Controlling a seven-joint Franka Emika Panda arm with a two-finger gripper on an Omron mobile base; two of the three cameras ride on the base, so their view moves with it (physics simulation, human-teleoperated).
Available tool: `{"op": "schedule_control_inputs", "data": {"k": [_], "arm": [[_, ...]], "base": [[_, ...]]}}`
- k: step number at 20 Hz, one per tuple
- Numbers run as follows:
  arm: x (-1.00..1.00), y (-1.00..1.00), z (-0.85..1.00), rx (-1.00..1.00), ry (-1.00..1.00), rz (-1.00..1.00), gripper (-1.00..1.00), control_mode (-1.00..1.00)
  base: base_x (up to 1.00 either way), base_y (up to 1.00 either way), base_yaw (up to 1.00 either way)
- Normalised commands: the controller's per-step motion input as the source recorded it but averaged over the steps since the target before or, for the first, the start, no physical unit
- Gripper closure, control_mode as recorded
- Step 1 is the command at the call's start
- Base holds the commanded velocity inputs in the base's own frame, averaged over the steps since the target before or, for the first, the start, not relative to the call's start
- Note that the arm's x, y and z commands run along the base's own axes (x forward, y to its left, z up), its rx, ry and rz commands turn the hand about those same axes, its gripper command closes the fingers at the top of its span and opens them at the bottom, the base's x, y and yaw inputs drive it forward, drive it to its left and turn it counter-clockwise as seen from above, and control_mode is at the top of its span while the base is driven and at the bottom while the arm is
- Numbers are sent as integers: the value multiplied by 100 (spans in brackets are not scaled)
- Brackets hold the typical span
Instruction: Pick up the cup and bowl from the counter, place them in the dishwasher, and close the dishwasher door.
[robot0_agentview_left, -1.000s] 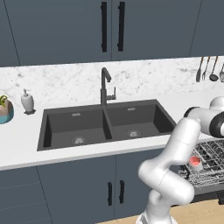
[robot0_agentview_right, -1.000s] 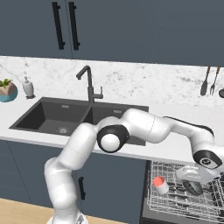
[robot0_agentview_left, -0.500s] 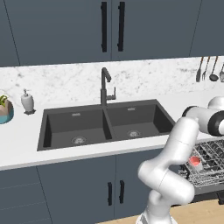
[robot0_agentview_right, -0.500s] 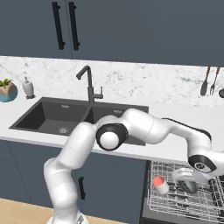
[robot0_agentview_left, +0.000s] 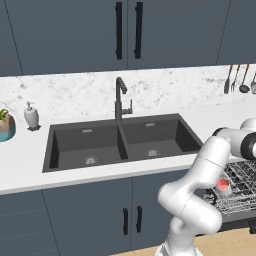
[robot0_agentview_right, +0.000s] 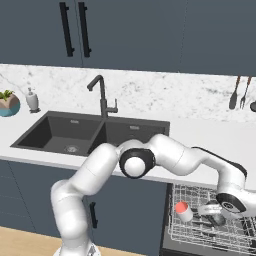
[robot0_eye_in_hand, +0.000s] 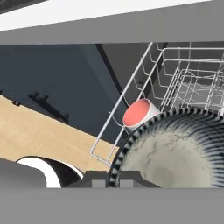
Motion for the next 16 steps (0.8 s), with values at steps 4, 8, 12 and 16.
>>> {"op": "schedule_control_inputs", "data": {"k": [4, 8, 12, 16], "arm": [[36, -18, -33, 5, -9, -1, 100, -100], [40, -26, -22, 6, -7, -3, 100, -100], [34, -31, -30, 4, -3, -6, 100, -100], [35, -24, -42, 2, -4, -7, 100, -100]], "base": [[0, 0, 0], [0, 0, 0], [0, 0, 0], [0, 0, 0]]}}
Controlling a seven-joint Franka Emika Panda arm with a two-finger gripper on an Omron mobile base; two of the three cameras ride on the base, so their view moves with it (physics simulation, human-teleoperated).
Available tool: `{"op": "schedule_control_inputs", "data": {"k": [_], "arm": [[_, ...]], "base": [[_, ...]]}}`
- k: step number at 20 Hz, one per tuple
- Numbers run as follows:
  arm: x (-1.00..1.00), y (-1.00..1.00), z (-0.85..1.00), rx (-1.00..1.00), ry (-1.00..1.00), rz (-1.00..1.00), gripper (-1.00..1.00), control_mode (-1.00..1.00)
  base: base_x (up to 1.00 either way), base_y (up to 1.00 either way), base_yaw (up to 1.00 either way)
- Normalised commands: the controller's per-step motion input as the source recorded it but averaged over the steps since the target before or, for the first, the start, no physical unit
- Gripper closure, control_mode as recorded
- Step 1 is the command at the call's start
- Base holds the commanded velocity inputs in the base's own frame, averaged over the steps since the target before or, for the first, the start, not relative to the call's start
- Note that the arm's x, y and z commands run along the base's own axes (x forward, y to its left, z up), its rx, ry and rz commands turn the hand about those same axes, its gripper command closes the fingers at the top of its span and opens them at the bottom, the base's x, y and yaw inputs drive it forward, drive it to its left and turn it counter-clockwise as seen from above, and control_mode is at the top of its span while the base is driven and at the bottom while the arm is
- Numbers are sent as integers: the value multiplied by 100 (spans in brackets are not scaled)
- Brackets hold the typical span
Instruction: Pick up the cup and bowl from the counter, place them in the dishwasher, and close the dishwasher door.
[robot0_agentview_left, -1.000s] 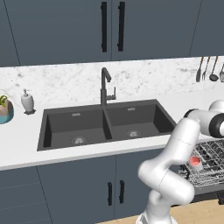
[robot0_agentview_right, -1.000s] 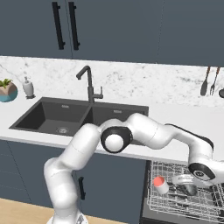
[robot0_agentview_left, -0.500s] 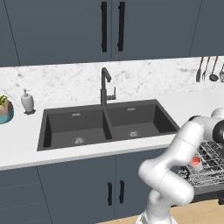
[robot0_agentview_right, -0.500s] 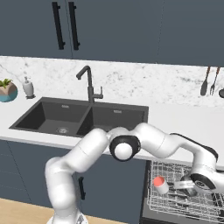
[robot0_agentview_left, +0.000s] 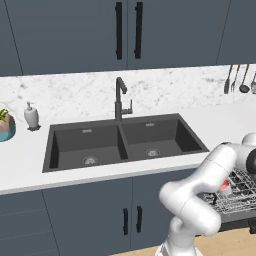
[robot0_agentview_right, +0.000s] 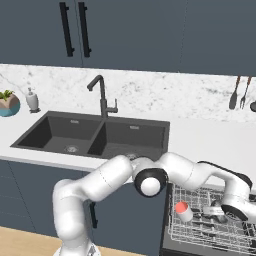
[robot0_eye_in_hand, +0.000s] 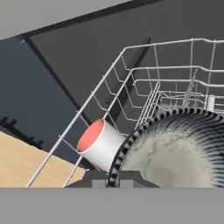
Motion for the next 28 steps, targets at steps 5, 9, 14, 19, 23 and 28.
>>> {"op": "schedule_control_inputs", "data": {"k": [5, 9, 14, 19, 23, 28], "arm": [[11, -12, -47, 0, -4, -6, 100, -100], [14, -6, -44, 0, -3, -4, 100, -100], [41, -1, -23, 0, -1, -3, 100, -100], [43, 0, -16, 0, 0, -4, -100, -100], [32, -11, -20, 0, 0, -4, -100, -100], [7, -17, -5, 0, 0, -2, -100, -100]], "base": [[0, 0, 0], [0, 0, 0], [0, 0, 0], [0, 0, 0], [0, 0, 0], [0, 0, 0]]}}
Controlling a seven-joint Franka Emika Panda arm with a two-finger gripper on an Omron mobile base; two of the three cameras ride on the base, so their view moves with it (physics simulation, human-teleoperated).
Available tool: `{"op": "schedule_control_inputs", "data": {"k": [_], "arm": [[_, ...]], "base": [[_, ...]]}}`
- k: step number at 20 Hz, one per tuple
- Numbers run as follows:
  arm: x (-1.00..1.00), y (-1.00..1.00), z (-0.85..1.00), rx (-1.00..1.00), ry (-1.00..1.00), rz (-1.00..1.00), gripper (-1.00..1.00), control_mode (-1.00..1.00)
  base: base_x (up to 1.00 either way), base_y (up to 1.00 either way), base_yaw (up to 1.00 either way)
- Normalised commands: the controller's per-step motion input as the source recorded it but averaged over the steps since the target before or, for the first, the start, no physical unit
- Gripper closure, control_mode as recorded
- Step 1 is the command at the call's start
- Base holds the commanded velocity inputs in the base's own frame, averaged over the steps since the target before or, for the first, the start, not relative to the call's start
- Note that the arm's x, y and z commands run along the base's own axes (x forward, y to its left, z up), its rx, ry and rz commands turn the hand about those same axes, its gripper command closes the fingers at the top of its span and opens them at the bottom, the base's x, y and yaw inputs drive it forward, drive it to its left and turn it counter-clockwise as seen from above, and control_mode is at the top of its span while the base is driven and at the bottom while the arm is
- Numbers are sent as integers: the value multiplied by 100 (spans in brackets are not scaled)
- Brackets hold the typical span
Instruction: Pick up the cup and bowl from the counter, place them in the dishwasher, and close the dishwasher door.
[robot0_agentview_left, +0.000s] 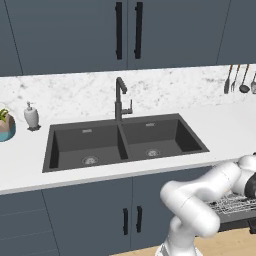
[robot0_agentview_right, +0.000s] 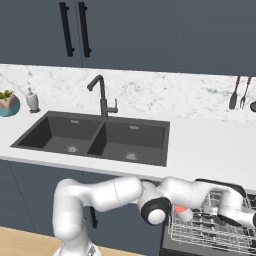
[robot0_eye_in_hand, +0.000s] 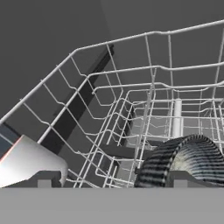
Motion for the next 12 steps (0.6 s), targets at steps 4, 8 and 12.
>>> {"op": "schedule_control_inputs", "data": {"k": [4, 8, 12], "arm": [[3, -12, 0, -3, 0, -4, -100, -100], [26, -9, -16, -20, 0, -3, -100, -100], [19, -5, -36, -39, 0, 0, -100, -100]], "base": [[0, 0, 0], [0, 0, 0], [0, 0, 0]]}}
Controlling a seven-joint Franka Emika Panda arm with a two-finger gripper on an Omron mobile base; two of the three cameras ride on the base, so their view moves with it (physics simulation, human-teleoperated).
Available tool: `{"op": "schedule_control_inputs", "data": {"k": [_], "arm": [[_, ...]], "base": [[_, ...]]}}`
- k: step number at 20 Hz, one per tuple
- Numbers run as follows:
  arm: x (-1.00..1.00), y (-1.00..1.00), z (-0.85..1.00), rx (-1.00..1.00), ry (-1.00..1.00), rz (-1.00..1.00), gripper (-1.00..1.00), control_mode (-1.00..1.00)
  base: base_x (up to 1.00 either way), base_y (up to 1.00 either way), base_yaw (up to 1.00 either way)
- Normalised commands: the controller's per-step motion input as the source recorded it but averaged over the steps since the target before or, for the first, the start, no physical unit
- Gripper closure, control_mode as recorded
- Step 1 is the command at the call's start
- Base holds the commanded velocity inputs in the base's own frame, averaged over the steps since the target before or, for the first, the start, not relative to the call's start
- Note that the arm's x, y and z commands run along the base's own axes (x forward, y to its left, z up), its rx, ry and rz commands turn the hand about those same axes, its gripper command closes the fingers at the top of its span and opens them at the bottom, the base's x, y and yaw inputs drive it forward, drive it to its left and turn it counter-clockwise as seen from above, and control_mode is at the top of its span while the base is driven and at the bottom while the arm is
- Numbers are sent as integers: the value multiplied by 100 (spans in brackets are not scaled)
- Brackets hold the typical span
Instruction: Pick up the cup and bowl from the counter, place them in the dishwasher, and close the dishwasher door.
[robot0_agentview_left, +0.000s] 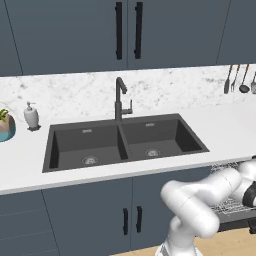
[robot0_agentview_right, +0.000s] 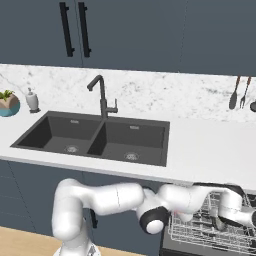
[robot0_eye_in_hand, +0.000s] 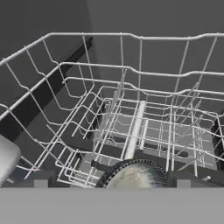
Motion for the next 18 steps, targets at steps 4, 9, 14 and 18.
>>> {"op": "schedule_control_inputs", "data": {"k": [4, 9, 14, 18], "arm": [[27, 0, -36, -46, 0, 0, -100, -100], [-10, -7, 1, -22, 3, 0, -100, -100], [-87, 0, 30, 6, 11, -3, -100, -100], [-97, 1, 16, 20, 22, -11, -100, -100]], "base": [[0, 0, 0], [0, 0, 0], [0, 0, 0], [0, 0, 0]]}}
